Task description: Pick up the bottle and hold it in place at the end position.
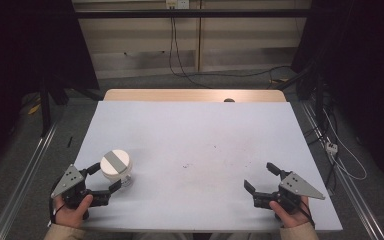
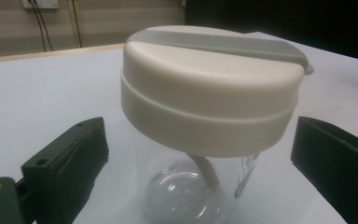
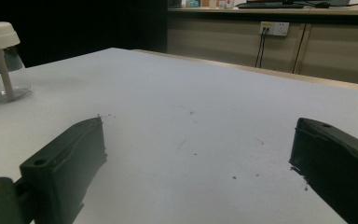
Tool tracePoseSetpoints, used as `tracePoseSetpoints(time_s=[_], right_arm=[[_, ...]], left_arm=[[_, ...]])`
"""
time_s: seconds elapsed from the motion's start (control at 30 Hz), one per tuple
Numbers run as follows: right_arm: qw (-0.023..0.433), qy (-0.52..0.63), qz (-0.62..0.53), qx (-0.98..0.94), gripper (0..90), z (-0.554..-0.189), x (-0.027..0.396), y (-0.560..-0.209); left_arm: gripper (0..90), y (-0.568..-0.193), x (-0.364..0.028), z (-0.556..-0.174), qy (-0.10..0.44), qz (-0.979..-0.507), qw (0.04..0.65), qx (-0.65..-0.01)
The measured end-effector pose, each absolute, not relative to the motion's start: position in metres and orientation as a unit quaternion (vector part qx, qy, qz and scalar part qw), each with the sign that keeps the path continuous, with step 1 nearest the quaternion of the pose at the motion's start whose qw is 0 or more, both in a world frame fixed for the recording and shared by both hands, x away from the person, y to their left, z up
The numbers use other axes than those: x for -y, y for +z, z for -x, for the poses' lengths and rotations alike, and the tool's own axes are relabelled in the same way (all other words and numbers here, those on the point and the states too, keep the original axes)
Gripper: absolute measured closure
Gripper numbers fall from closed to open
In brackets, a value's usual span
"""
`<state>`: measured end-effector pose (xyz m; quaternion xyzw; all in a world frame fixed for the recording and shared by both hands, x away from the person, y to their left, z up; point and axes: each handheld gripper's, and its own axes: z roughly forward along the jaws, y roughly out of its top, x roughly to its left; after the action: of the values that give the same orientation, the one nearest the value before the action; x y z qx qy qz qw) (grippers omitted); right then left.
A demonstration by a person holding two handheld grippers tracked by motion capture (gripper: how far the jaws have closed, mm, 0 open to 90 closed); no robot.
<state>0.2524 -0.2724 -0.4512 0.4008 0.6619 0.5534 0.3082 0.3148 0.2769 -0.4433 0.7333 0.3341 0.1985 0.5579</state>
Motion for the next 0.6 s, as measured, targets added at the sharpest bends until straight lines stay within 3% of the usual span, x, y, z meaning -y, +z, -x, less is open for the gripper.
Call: tracePoseSetpoints(time_s=[0.6], right_arm=[[0.307, 0.555, -0.397, -0.663, 3.1, -0.253, 0.272, -0.451]], left_arm=[[3.8, -0.448, -0.258, -0.329, 0.190, -0.750, 0.521, -0.360]])
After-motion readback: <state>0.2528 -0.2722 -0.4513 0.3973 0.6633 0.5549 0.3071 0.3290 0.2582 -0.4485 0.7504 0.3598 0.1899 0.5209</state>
